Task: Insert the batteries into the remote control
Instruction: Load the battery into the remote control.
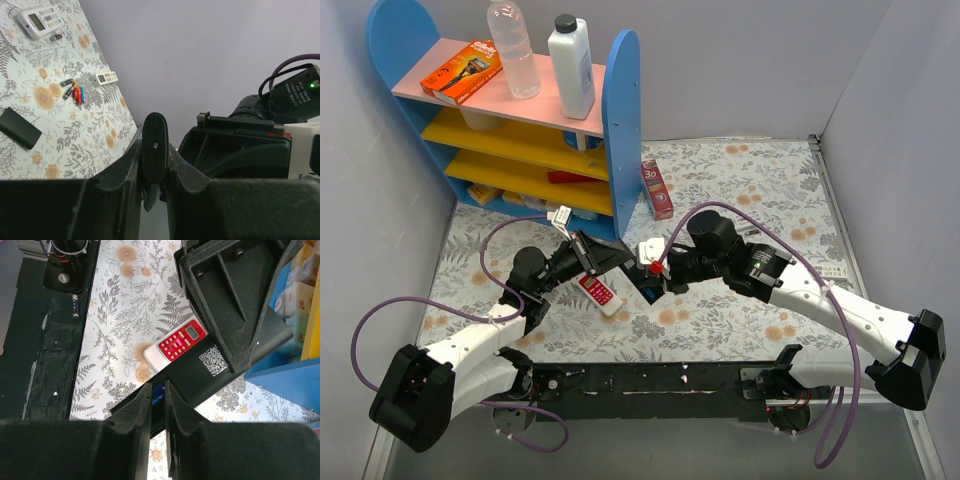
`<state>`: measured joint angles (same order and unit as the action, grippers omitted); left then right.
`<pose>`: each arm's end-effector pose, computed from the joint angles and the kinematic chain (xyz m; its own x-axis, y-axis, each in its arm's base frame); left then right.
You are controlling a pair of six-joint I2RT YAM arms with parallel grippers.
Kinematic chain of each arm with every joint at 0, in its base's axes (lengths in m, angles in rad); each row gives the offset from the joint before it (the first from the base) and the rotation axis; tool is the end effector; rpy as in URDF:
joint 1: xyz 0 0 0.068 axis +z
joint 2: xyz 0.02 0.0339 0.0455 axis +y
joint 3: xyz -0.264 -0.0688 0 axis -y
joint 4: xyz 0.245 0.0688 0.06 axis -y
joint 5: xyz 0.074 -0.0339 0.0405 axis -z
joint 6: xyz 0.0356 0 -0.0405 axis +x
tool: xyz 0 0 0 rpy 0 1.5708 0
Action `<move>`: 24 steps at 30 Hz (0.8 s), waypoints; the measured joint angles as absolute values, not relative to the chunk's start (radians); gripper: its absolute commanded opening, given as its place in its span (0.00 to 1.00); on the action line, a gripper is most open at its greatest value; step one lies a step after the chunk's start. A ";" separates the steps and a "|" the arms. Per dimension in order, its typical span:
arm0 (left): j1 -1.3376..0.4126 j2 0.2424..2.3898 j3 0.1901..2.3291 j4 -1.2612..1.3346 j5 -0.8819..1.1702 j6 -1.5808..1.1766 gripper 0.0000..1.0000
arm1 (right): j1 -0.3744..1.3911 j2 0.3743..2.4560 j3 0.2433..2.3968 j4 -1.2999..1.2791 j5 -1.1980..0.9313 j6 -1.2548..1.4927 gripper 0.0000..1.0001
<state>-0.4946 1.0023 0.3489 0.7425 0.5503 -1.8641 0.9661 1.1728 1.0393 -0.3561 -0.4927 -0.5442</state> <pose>0.1785 -0.1174 0.2440 -0.8488 -0.4693 0.2434 -0.1745 -0.1859 -0.9669 0.1348 0.2247 0.3342 0.2694 -0.4125 -0.8702 -0.9616 -0.0656 -0.2666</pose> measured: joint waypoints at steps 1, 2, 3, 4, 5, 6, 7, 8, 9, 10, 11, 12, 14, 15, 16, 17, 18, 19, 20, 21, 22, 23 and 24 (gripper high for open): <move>-0.495 1.002 0.349 0.743 0.549 -1.868 0.00 | 0.966 1.167 1.030 -0.343 -0.492 -0.540 0.20; -0.495 1.002 0.349 0.746 0.546 -1.872 0.00 | 0.966 1.161 1.021 -0.332 -0.490 -0.536 0.20; -0.495 1.002 0.349 0.748 0.545 -1.875 0.00 | 0.966 1.156 1.014 -0.320 -0.488 -0.533 0.20; -0.495 1.002 0.349 0.749 0.543 -1.878 0.00 | 0.966 1.153 1.008 -0.310 -0.486 -0.528 0.20; -0.495 1.002 0.349 0.752 0.541 -1.881 0.00 | 0.965 1.149 1.002 -0.302 -0.485 -0.525 0.20; -0.495 1.002 0.349 0.756 0.539 -1.882 0.00 | 0.965 1.145 0.995 -0.290 -0.484 -0.523 0.20; -0.495 1.002 0.349 0.756 0.539 -1.883 0.00 | 0.964 1.141 0.988 -0.281 -0.482 -0.521 0.20; -0.495 1.002 0.349 0.756 0.538 -1.884 0.00 | 0.964 1.137 0.981 -0.274 -0.481 -0.519 0.20; -0.495 1.002 0.349 0.756 0.537 -1.885 0.00 | 0.964 1.135 0.976 -0.267 -0.481 -0.517 0.20; -0.494 1.002 0.349 0.756 0.536 -1.886 0.00 | 0.964 1.132 0.970 -0.259 -0.480 -0.514 0.20; -0.494 1.002 0.349 0.756 0.535 -1.885 0.00 | 0.964 1.130 0.963 -0.251 -0.478 -0.511 0.20; -0.494 1.002 0.349 0.756 0.535 -1.886 0.00 | 0.964 1.130 0.962 -0.249 -0.478 -0.510 0.20; -0.493 1.002 0.349 0.756 0.533 -1.886 0.00 | 0.964 1.129 0.954 -0.236 -0.477 -0.507 0.20; -0.493 1.002 0.349 0.756 0.533 -1.886 0.00 | 0.964 1.129 0.951 -0.232 -0.474 -0.505 0.20; -0.493 1.002 0.349 0.756 0.532 -1.886 0.00 | 0.964 1.130 0.951 -0.230 -0.473 -0.503 0.20; -0.492 1.002 0.349 0.756 0.531 -1.886 0.00 | 0.964 1.131 0.951 -0.229 -0.470 -0.502 0.20; -0.492 1.002 0.349 0.756 0.530 -1.886 0.00 | 0.964 1.132 0.951 -0.228 -0.468 -0.501 0.20; -0.490 1.002 0.349 0.756 0.530 -1.886 0.00 | 0.964 1.134 0.951 -0.227 -0.465 -0.501 0.20; -0.490 1.002 0.349 0.755 0.529 -1.885 0.00 | 0.964 1.137 0.951 -0.225 -0.463 -0.501 0.20; -0.488 1.002 0.349 0.754 0.527 -1.885 0.00 | 0.964 1.141 0.951 -0.223 -0.461 -0.501 0.20; -0.487 1.002 0.349 0.754 0.526 -1.884 0.00 | 0.964 1.145 0.951 -0.219 -0.458 -0.501 0.20; -0.487 1.002 0.349 0.754 0.525 -1.884 0.00 | 0.964 1.148 0.951 -0.214 -0.453 -0.501 0.19; -0.485 1.002 0.349 0.754 0.523 -1.882 0.00 | 0.964 1.150 0.950 -0.209 -0.447 -0.500 0.20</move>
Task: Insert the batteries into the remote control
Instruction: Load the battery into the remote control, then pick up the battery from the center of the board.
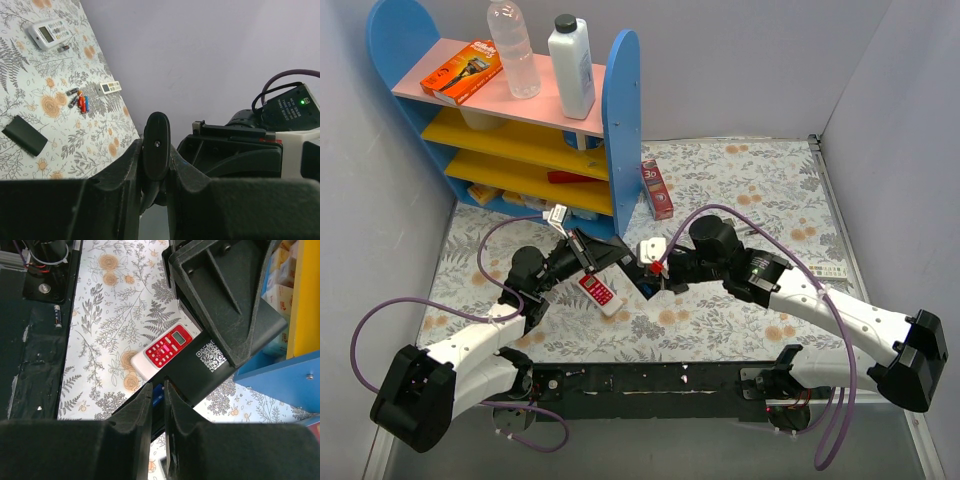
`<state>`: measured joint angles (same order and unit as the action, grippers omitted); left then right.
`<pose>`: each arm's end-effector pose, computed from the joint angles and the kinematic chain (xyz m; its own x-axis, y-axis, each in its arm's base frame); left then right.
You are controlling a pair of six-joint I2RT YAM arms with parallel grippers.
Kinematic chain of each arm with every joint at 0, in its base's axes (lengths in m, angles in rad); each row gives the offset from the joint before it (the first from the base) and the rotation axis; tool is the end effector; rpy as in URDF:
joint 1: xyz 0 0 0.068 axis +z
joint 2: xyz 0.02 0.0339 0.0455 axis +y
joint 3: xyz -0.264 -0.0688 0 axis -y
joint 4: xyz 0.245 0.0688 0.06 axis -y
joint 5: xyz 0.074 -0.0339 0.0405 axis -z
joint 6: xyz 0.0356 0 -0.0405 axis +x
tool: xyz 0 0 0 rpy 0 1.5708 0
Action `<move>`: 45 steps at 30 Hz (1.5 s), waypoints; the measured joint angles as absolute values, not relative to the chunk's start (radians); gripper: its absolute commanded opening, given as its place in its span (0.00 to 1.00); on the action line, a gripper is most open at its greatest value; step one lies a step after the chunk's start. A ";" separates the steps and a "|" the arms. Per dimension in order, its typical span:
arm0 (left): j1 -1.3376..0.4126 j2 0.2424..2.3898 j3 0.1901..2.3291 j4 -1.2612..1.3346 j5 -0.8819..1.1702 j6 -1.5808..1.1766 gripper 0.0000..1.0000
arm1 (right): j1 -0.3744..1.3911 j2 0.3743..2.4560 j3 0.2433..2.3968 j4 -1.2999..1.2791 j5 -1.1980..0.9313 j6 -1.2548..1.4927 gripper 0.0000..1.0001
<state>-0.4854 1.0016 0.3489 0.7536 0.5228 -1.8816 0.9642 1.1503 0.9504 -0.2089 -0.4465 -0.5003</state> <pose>0.1802 -0.1151 0.2453 -0.8305 -0.4946 0.2564 -0.1732 -0.2082 -0.9626 0.1365 0.2237 0.3225 0.2650 -0.3771 -0.8875 -0.9571 0.0089 -0.2896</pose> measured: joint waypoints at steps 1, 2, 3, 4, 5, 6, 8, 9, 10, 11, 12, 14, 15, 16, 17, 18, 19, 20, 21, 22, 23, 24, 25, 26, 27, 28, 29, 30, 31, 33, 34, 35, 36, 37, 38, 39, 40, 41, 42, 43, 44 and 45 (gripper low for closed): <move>-0.484 1.002 0.349 0.754 0.521 -1.879 0.00 | 0.964 1.152 0.949 -0.204 -0.439 -0.499 0.20; -0.483 1.002 0.349 0.752 0.520 -1.876 0.00 | 0.964 1.152 0.946 -0.198 -0.430 -0.497 0.20; -0.482 1.002 0.349 0.747 0.520 -1.870 0.00 | 0.966 1.152 0.941 -0.190 -0.416 -0.493 0.20; -0.482 1.002 0.349 0.741 0.519 -1.865 0.00 | 0.968 1.152 0.937 -0.184 -0.404 -0.490 0.20; -0.480 1.002 0.349 0.735 0.516 -1.861 0.00 | 0.969 1.153 0.934 -0.182 -0.390 -0.484 0.20; -0.479 1.002 0.349 0.735 0.514 -1.860 0.00 | 0.970 1.154 0.932 -0.189 -0.378 -0.475 0.20; -0.475 0.999 0.349 0.731 0.505 -1.839 0.00 | 0.970 1.159 0.918 -0.191 -0.355 -0.460 0.20; -0.474 0.999 0.349 0.727 0.502 -1.834 0.00 | 0.971 1.163 0.916 -0.191 -0.344 -0.450 0.20; -0.473 0.999 0.349 0.725 0.498 -1.828 0.00 | 0.972 1.166 0.916 -0.190 -0.337 -0.443 0.20; -0.472 0.999 0.349 0.725 0.493 -1.824 0.00 | 0.972 1.169 0.916 -0.190 -0.334 -0.439 0.20; -0.472 0.998 0.349 0.725 0.489 -1.821 0.00 | 0.972 1.172 0.916 -0.189 -0.331 -0.431 0.20; -0.471 0.997 0.349 0.722 0.483 -1.814 0.00 | 0.971 1.180 0.916 -0.183 -0.327 -0.420 0.20; -0.470 0.995 0.349 0.717 0.482 -1.810 0.00 | 0.971 1.184 0.916 -0.182 -0.327 -0.414 0.22; -0.469 0.994 0.349 0.710 0.481 -1.806 0.00 | 0.971 1.187 0.916 -0.182 -0.327 -0.408 0.23; -0.469 0.992 0.349 0.703 0.480 -1.798 0.00 | 0.971 1.189 0.916 -0.182 -0.327 -0.400 0.25; -0.469 0.987 0.349 0.694 0.479 -1.789 0.00 | 0.971 1.191 0.916 -0.183 -0.328 -0.393 0.29; -0.469 0.982 0.349 0.685 0.478 -1.780 0.00 | 0.971 1.192 0.919 -0.186 -0.329 -0.385 0.32; -0.469 0.975 0.349 0.672 0.474 -1.767 0.00 | 0.971 1.193 0.923 -0.191 -0.329 -0.371 0.35; -0.469 0.966 0.349 0.656 0.467 -1.755 0.00 | 0.971 1.193 0.928 -0.197 -0.330 -0.360 0.43; -0.470 0.953 0.349 0.640 0.458 -1.742 0.00 | 0.971 1.194 0.934 -0.208 -0.331 -0.341 0.48; -0.472 0.939 0.349 0.622 0.447 -1.729 0.00 | 0.971 1.194 0.940 -0.215 -0.332 -0.327 0.53; -0.472 0.923 0.349 0.607 0.434 -1.714 0.00 | 0.971 1.194 0.946 -0.224 -0.333 -0.307 0.62; -0.473 0.908 0.348 0.595 0.421 -1.701 0.00 | 0.972 1.194 0.954 -0.237 -0.334 -0.285 0.65; -0.474 0.897 0.348 0.583 0.408 -1.691 0.00 | 0.972 1.194 0.959 -0.242 -0.334 -0.265 0.68; -0.474 0.884 0.346 0.573 0.389 -1.678 0.00 | 0.973 1.194 0.965 -0.253 -0.332 -0.245 0.71; -0.474 0.871 0.340 0.566 0.373 -1.668 0.00 | 0.973 1.194 0.974 -0.269 -0.323 -0.221 0.73; -0.474 0.860 0.331 0.554 0.358 -1.658 0.00 | 0.973 1.194 0.986 -0.289 -0.307 -0.196 0.74; -0.475 0.852 0.319 0.542 0.347 -1.651 0.00 | 0.970 1.194 1.001 -0.312 -0.288 -0.166 0.76; -0.476 0.847 0.309 0.528 0.337 -1.643 0.00 | 0.964 1.194 1.019 -0.339 -0.270 -0.138 0.76; -0.478 0.846 0.288 0.501 0.318 -1.631 0.00 | 0.947 1.194 1.058 -0.385 -0.228 -0.078 0.77; -0.478 0.846 0.273 0.482 0.307 -1.626 0.00 | 0.938 1.194 1.073 -0.402 -0.207 -0.053 0.80; -0.478 0.846 0.268 0.474 0.303 -1.624 0.00 | 0.922 1.194 1.087 -0.421 -0.179 -0.019 0.84; -0.478 0.846 0.261 0.467 0.300 -1.621 0.00 | 0.904 1.193 1.096 -0.434 -0.150 0.014 0.87; -0.478 0.846 0.253 0.461 0.297 -1.619 0.00 | 0.880 1.191 1.098 -0.448 -0.120 0.046 0.87; -0.478 0.846 0.250 0.451 0.295 -1.618 0.00 | 0.852 1.190 1.098 -0.469 -0.091 0.073 0.87; -0.478 0.846 0.249 0.443 0.295 -1.615 0.00 | 0.818 1.187 1.095 -0.488 -0.065 0.104 0.86; -0.478 0.846 0.249 0.442 0.295 -1.613 0.00 | 0.779 1.182 1.088 -0.502 -0.038 0.135 0.85; -0.478 0.845 0.249 0.441 0.295 -1.612 0.00 | 0.733 1.173 1.073 -0.515 -0.007 0.168 0.84; -0.478 0.844 0.249 0.441 0.295 -1.611 0.00 | 0.688 1.161 1.055 -0.530 0.018 0.200 0.81; -0.478 0.843 0.249 0.441 0.296 -1.611 0.00 | 0.646 1.147 1.031 -0.542 0.045 0.230 0.79; -0.478 0.842 0.249 0.441 0.297 -1.612 0.00 | 0.601 1.132 1.006 -0.556 0.072 0.256 0.76; -0.478 0.842 0.249 0.442 0.299 -1.612 0.00 | 0.561 1.118 0.981 -0.569 0.095 0.282 0.75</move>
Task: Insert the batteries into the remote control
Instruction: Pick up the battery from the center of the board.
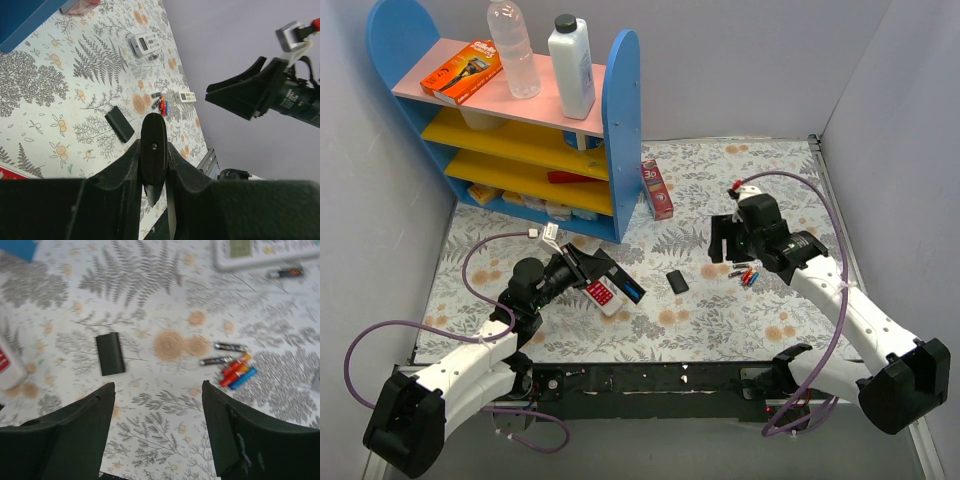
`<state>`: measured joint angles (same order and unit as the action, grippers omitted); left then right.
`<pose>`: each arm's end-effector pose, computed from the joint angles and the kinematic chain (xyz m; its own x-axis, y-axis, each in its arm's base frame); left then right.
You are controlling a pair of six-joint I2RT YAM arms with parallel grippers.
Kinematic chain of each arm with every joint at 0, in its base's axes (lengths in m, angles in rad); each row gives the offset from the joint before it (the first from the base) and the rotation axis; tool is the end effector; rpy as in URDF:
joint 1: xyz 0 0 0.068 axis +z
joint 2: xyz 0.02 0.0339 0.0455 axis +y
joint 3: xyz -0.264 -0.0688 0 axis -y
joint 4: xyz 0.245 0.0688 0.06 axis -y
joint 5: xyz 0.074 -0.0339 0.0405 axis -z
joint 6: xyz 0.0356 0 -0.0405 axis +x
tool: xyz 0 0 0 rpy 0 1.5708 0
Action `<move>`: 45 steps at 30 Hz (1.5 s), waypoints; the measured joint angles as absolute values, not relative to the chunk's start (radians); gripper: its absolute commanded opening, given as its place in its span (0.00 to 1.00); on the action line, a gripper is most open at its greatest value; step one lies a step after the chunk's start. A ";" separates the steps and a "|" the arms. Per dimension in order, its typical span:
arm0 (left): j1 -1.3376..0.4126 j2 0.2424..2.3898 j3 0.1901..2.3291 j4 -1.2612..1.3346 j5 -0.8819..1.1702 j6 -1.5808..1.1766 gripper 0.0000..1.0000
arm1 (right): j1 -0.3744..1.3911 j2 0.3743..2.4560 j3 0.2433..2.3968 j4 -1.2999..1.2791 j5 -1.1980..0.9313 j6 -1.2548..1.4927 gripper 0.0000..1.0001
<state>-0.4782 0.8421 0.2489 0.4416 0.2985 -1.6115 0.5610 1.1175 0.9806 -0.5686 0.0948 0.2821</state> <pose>0.1618 -0.0957 0.2069 -0.6919 -0.7170 0.0846 -0.1624 0.0404 -0.9859 0.2038 0.1241 0.3059 -0.6578 -0.0860 -0.7483 -0.2973 0.9425 0.1530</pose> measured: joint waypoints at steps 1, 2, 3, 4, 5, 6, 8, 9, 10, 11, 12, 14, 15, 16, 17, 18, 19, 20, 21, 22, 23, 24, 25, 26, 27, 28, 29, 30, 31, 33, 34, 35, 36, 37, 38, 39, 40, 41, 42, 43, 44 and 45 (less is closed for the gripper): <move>-0.478 0.842 0.249 0.442 0.301 -1.612 0.00 | 0.521 1.105 0.954 -0.578 0.118 0.304 0.74; -0.478 0.842 0.249 0.442 0.306 -1.612 0.00 | 0.486 1.095 0.928 -0.583 0.136 0.325 0.72; -0.478 0.842 0.249 0.444 0.309 -1.612 0.00 | 0.456 1.092 0.904 -0.588 0.154 0.342 0.71; -0.478 0.842 0.249 0.447 0.314 -1.612 0.00 | 0.421 1.091 0.881 -0.590 0.170 0.359 0.70; -0.478 0.842 0.249 0.450 0.321 -1.613 0.00 | 0.391 1.093 0.857 -0.591 0.182 0.375 0.65; -0.478 0.842 0.249 0.453 0.329 -1.613 0.00 | 0.364 1.097 0.834 -0.590 0.191 0.390 0.61; -0.478 0.842 0.249 0.459 0.345 -1.613 0.00 | 0.316 1.108 0.792 -0.587 0.204 0.413 0.53; -0.478 0.842 0.249 0.464 0.357 -1.613 0.00 | 0.298 1.114 0.773 -0.581 0.207 0.424 0.52; -0.478 0.843 0.249 0.467 0.363 -1.613 0.00 | 0.284 1.121 0.759 -0.577 0.207 0.431 0.50; -0.478 0.843 0.249 0.472 0.372 -1.613 0.00 | 0.270 1.132 0.747 -0.571 0.206 0.441 0.49; -0.478 0.842 0.249 0.476 0.380 -1.613 0.00 | 0.260 1.144 0.738 -0.566 0.205 0.448 0.47; -0.478 0.842 0.250 0.479 0.392 -1.612 0.00 | 0.242 1.177 0.730 -0.549 0.204 0.463 0.40; -0.478 0.842 0.251 0.479 0.398 -1.612 0.00 | 0.236 1.193 0.727 -0.538 0.205 0.469 0.38; -0.478 0.842 0.252 0.479 0.404 -1.612 0.00 | 0.231 1.206 0.721 -0.525 0.208 0.474 0.37; -0.478 0.842 0.252 0.479 0.409 -1.612 0.00 | 0.226 1.218 0.715 -0.516 0.208 0.483 0.34; -0.478 0.842 0.252 0.479 0.411 -1.612 0.00 | 0.222 1.226 0.709 -0.503 0.209 0.490 0.34; -0.478 0.842 0.252 0.479 0.414 -1.612 0.00 | 0.220 1.234 0.701 -0.490 0.209 0.496 0.34; -0.478 0.841 0.253 0.478 0.418 -1.612 0.00 | 0.217 1.239 0.693 -0.479 0.207 0.500 0.33; -0.478 0.841 0.254 0.479 0.422 -1.612 0.00 | 0.215 1.246 0.688 -0.471 0.207 0.504 0.33; -0.478 0.839 0.256 0.479 0.426 -1.612 0.00 | 0.213 1.253 0.685 -0.465 0.206 0.509 0.33; -0.478 0.838 0.257 0.478 0.429 -1.611 0.00 | 0.211 1.260 0.684 -0.459 0.206 0.514 0.32; -0.478 0.837 0.258 0.479 0.430 -1.611 0.00 | 0.210 1.268 0.684 -0.452 0.207 0.519 0.31; -0.478 0.836 0.258 0.478 0.432 -1.611 0.00 | 0.209 1.274 0.684 -0.445 0.207 0.520 0.31; -0.478 0.835 0.258 0.478 0.434 -1.611 0.00 | 0.208 1.282 0.684 -0.437 0.207 0.522 0.30; -0.478 0.835 0.258 0.478 0.434 -1.610 0.00 | 0.207 1.290 0.684 -0.430 0.208 0.523 0.29; -0.478 0.835 0.258 0.477 0.435 -1.610 0.00 | 0.206 1.298 0.682 -0.421 0.208 0.525 0.29; -0.478 0.835 0.259 0.477 0.435 -1.609 0.00 | 0.204 1.304 0.680 -0.414 0.210 0.525 0.28; -0.478 0.835 0.259 0.478 0.435 -1.608 0.00 | 0.203 1.310 0.677 -0.408 0.212 0.525 0.27; -0.478 0.835 0.259 0.478 0.435 -1.607 0.00 | 0.202 1.316 0.675 -0.407 0.214 0.526 0.24; -0.478 0.835 0.259 0.477 0.435 -1.605 0.00 | 0.202 1.324 0.672 -0.403 0.220 0.525 0.23; -0.478 0.835 0.259 0.477 0.435 -1.604 0.00 | 0.200 1.328 0.671 -0.401 0.223 0.527 0.23; -0.478 0.835 0.259 0.476 0.435 -1.603 0.00 | 0.200 1.330 0.671 -0.398 0.225 0.528 0.23; -0.478 0.835 0.259 0.475 0.435 -1.603 0.00 | 0.199 1.330 0.669 -0.394 0.227 0.528 0.23; -0.478 0.834 0.259 0.474 0.435 -1.602 0.00 | 0.198 1.330 0.669 -0.390 0.227 0.529 0.23; -0.478 0.834 0.259 0.474 0.435 -1.601 0.00 | 0.197 1.330 0.667 -0.386 0.227 0.529 0.23; -0.478 0.834 0.259 0.472 0.435 -1.600 0.00 | 0.196 1.330 0.664 -0.383 0.227 0.529 0.23; -0.478 0.834 0.259 0.471 0.435 -1.600 0.00 | 0.196 1.330 0.661 -0.383 0.226 0.529 0.23; -0.478 0.834 0.259 0.471 0.435 -1.599 0.00 | 0.196 1.332 0.659 -0.382 0.226 0.528 0.24; -0.478 0.834 0.259 0.471 0.435 -1.599 0.00 | 0.196 1.334 0.658 -0.382 0.226 0.528 0.25; -0.478 0.834 0.259 0.471 0.435 -1.599 0.00 | 0.196 1.340 0.658 -0.382 0.226 0.528 0.25; -0.478 0.834 0.260 0.471 0.435 -1.598 0.00 | 0.196 1.346 0.658 -0.382 0.225 0.528 0.26; -0.478 0.834 0.260 0.471 0.435 -1.597 0.00 | 0.196 1.353 0.658 -0.382 0.226 0.527 0.27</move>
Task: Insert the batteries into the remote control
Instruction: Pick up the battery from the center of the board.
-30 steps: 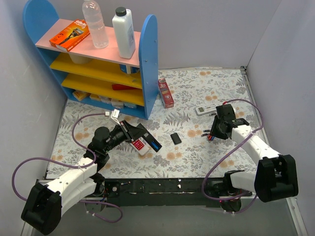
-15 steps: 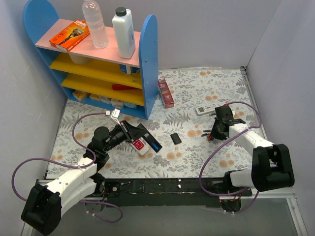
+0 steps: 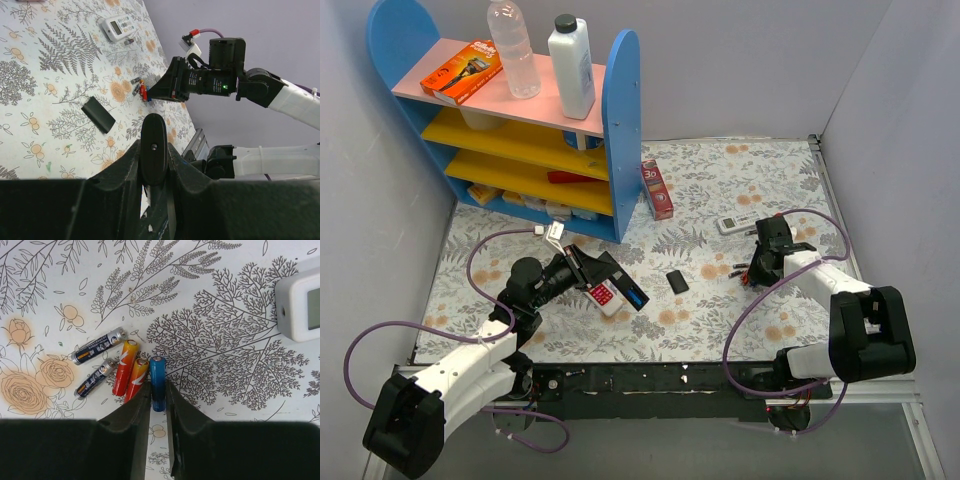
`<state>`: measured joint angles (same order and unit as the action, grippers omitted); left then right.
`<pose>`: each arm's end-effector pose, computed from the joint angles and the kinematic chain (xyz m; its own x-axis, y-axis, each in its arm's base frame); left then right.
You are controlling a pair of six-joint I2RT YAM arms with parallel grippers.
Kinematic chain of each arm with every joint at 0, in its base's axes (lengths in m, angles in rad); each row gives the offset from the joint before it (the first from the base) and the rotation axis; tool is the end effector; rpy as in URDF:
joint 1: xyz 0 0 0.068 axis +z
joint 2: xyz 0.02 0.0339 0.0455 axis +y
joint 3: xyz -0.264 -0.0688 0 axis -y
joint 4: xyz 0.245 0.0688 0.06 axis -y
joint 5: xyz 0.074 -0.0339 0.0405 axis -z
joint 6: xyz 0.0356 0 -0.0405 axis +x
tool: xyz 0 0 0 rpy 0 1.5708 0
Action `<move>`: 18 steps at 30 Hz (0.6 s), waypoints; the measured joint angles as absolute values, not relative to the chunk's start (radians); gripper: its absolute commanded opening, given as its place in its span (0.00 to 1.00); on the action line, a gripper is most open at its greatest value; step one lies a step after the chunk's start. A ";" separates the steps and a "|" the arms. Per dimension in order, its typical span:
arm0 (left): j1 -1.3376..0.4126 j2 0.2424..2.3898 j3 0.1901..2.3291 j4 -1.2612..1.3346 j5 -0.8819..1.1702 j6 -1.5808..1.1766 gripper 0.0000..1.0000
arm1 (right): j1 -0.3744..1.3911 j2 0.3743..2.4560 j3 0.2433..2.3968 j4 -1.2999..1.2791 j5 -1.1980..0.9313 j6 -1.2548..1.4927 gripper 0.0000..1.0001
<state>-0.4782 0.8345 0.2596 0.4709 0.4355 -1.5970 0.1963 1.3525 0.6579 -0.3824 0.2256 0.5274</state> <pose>0.1588 -0.0992 0.2152 -0.7871 -0.6129 0.0698 -0.1128 0.0317 -0.9931 0.2379 0.0392 0.1648 -0.7896 0.3431 -0.5087 0.3602 0.9304 0.0683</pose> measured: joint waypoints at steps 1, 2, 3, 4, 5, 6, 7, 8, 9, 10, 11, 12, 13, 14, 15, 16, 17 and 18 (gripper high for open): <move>-0.478 0.834 0.260 0.471 0.435 -1.597 0.00 | 0.196 1.354 0.658 -0.377 0.224 0.527 0.28; -0.478 0.834 0.261 0.471 0.436 -1.596 0.00 | 0.196 1.355 0.658 -0.377 0.223 0.527 0.29; -0.478 0.834 0.262 0.471 0.438 -1.596 0.00 | 0.196 1.355 0.658 -0.377 0.221 0.527 0.29; -0.478 0.834 0.262 0.472 0.439 -1.596 0.00 | 0.196 1.354 0.658 -0.376 0.221 0.527 0.29; -0.478 0.835 0.263 0.472 0.440 -1.596 0.00 | 0.196 1.354 0.657 -0.375 0.218 0.525 0.27; -0.478 0.835 0.263 0.473 0.443 -1.597 0.00 | 0.196 1.351 0.655 -0.374 0.218 0.524 0.25; -0.478 0.835 0.263 0.476 0.446 -1.597 0.00 | 0.196 1.347 0.651 -0.372 0.217 0.523 0.24; -0.478 0.837 0.263 0.480 0.450 -1.600 0.00 | 0.196 1.340 0.645 -0.371 0.217 0.520 0.16; -0.478 0.839 0.263 0.486 0.453 -1.602 0.00 | 0.196 1.332 0.639 -0.372 0.217 0.520 0.14; -0.478 0.841 0.263 0.493 0.457 -1.605 0.00 | 0.196 1.323 0.634 -0.376 0.217 0.516 0.08; -0.478 0.845 0.263 0.502 0.461 -1.609 0.00 | 0.196 1.315 0.630 -0.382 0.215 0.514 0.03; -0.478 0.849 0.263 0.510 0.464 -1.612 0.00 | 0.196 1.304 0.625 -0.393 0.215 0.508 0.02; -0.478 0.854 0.263 0.517 0.468 -1.616 0.00 | 0.196 1.291 0.621 -0.411 0.213 0.502 0.01; -0.478 0.859 0.263 0.524 0.472 -1.617 0.00 | 0.196 1.280 0.619 -0.422 0.212 0.494 0.01; -0.478 0.865 0.263 0.533 0.476 -1.621 0.00 | 0.196 1.261 0.618 -0.437 0.208 0.487 0.01; -0.478 0.869 0.263 0.539 0.479 -1.623 0.00 | 0.196 1.247 0.618 -0.445 0.205 0.481 0.01; -0.478 0.875 0.263 0.548 0.482 -1.626 0.00 | 0.196 1.229 0.618 -0.455 0.197 0.467 0.01; -0.478 0.882 0.263 0.558 0.485 -1.628 0.00 | 0.197 1.209 0.619 -0.465 0.189 0.456 0.01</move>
<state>-0.4782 0.8818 0.2626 0.5575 0.4850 -1.6279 0.1967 1.2095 0.6186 -0.4652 0.1886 0.4557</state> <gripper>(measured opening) 0.186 0.045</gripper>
